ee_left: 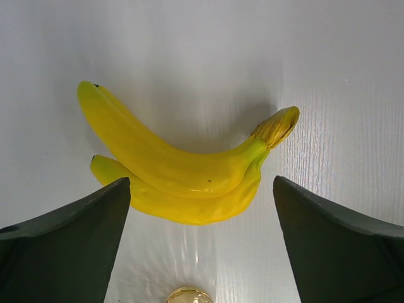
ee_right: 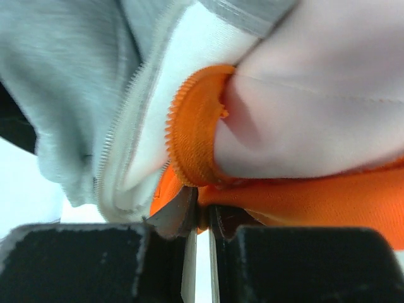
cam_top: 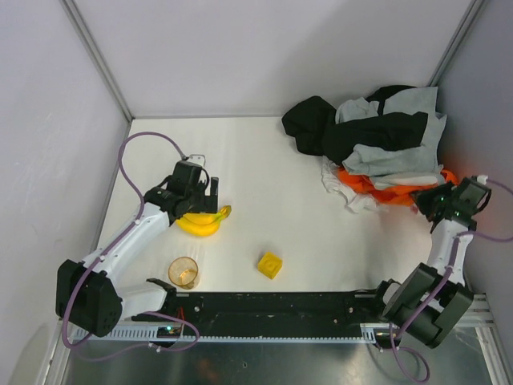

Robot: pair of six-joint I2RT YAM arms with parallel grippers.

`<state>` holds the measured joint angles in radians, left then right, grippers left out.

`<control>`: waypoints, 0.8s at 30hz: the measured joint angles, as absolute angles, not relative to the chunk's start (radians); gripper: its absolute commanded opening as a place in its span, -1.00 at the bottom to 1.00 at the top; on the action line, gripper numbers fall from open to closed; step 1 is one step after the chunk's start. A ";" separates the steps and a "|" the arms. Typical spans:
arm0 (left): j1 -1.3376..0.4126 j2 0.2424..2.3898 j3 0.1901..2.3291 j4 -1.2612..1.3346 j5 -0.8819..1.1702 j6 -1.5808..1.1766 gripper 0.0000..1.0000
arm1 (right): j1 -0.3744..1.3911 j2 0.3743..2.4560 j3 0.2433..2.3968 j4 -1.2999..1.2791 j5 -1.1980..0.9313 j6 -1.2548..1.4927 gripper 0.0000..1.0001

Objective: Pick out a specific cloth from the pile

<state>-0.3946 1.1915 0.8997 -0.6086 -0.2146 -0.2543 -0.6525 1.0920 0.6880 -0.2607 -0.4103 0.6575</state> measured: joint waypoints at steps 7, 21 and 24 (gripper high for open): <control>-0.395 1.192 0.900 -0.609 -0.215 -0.254 0.99 | -0.528 1.247 1.009 -0.364 -0.333 0.653 -1.00; -0.395 1.192 0.900 -0.609 -0.215 -0.254 0.99 | -0.427 1.670 1.371 -0.417 -0.241 0.595 -1.00; -0.395 1.194 0.900 -0.609 -0.214 -0.254 0.99 | -0.411 1.773 1.380 -0.427 -0.235 0.578 -1.00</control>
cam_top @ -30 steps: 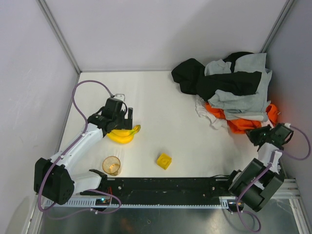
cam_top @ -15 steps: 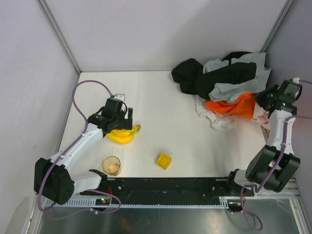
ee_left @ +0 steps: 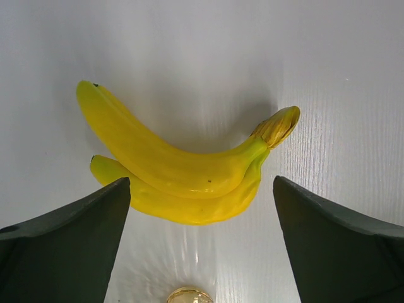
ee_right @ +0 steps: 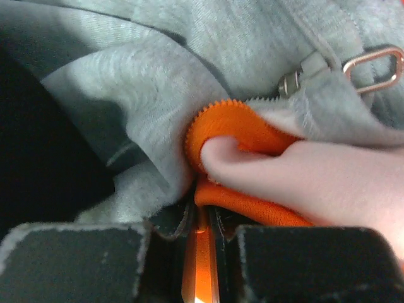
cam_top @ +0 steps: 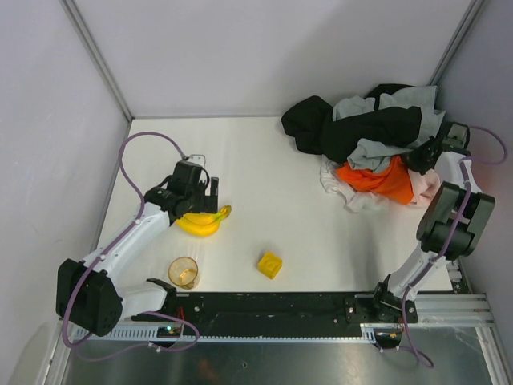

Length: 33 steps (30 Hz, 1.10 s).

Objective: Pick out a specific cloth from the pile

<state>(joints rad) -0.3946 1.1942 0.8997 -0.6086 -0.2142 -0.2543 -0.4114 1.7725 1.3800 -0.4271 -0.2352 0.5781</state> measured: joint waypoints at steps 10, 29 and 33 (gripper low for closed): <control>-0.395 1.197 0.900 -0.609 -0.214 -0.254 0.99 | -0.394 1.920 1.460 -0.424 -0.269 0.537 -1.00; -0.395 1.187 0.900 -0.609 -0.207 -0.255 0.99 | -0.291 1.762 1.378 -0.442 -0.147 0.391 0.40; -0.395 1.178 0.900 -0.609 -0.207 -0.255 0.99 | -0.264 1.681 1.336 -0.492 -0.123 0.365 0.56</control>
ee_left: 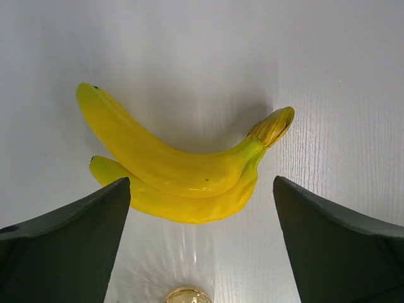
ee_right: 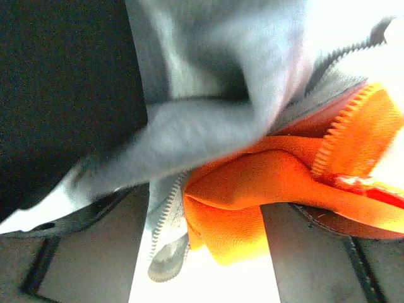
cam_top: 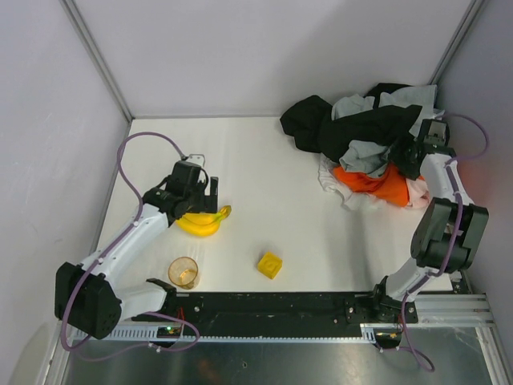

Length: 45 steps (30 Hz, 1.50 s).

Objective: Pick out a specific cloth from the pile

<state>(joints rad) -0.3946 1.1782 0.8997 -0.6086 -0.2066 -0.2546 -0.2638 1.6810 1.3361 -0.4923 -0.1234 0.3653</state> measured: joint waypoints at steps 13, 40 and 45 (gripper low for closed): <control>-0.395 1.169 0.900 -0.609 -0.202 -0.255 0.99 | -0.239 1.307 1.204 -0.660 -0.128 0.369 0.80; -0.395 0.927 0.844 -0.501 -0.031 -0.242 0.99 | -0.106 0.992 0.886 -0.701 -0.165 0.418 0.98; -0.395 0.901 0.840 -0.452 0.043 -0.249 0.99 | -0.076 0.949 0.810 -0.697 -0.166 0.435 0.99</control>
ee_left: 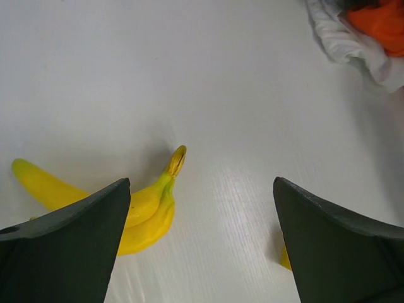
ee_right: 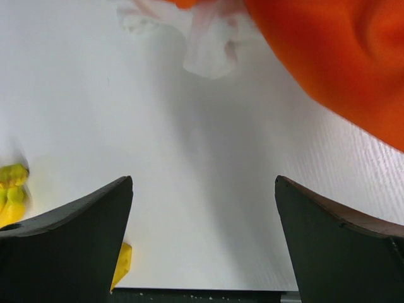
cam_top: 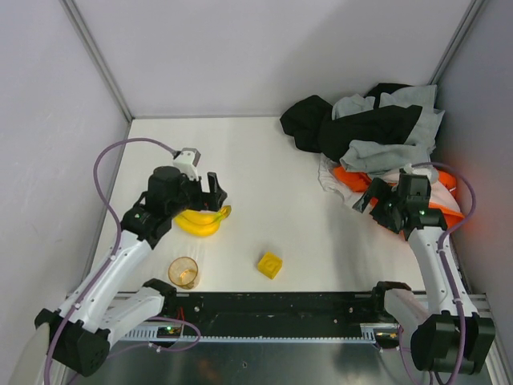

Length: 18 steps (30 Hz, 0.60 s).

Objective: Pick out a specific cloth from the pile

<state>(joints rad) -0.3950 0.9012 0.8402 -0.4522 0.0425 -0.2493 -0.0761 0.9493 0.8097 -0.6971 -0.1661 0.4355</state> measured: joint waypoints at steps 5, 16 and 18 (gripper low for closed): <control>-0.395 0.984 0.861 -0.408 0.142 -0.293 0.99 | -0.032 0.947 0.716 -0.669 -0.165 0.473 0.99; -0.503 1.246 0.994 -0.365 0.202 -0.418 0.99 | -0.007 1.040 0.575 -0.564 -0.124 0.540 0.99; -0.554 1.296 1.029 -0.357 0.191 -0.429 0.99 | -0.008 1.060 0.556 -0.545 -0.112 0.543 0.99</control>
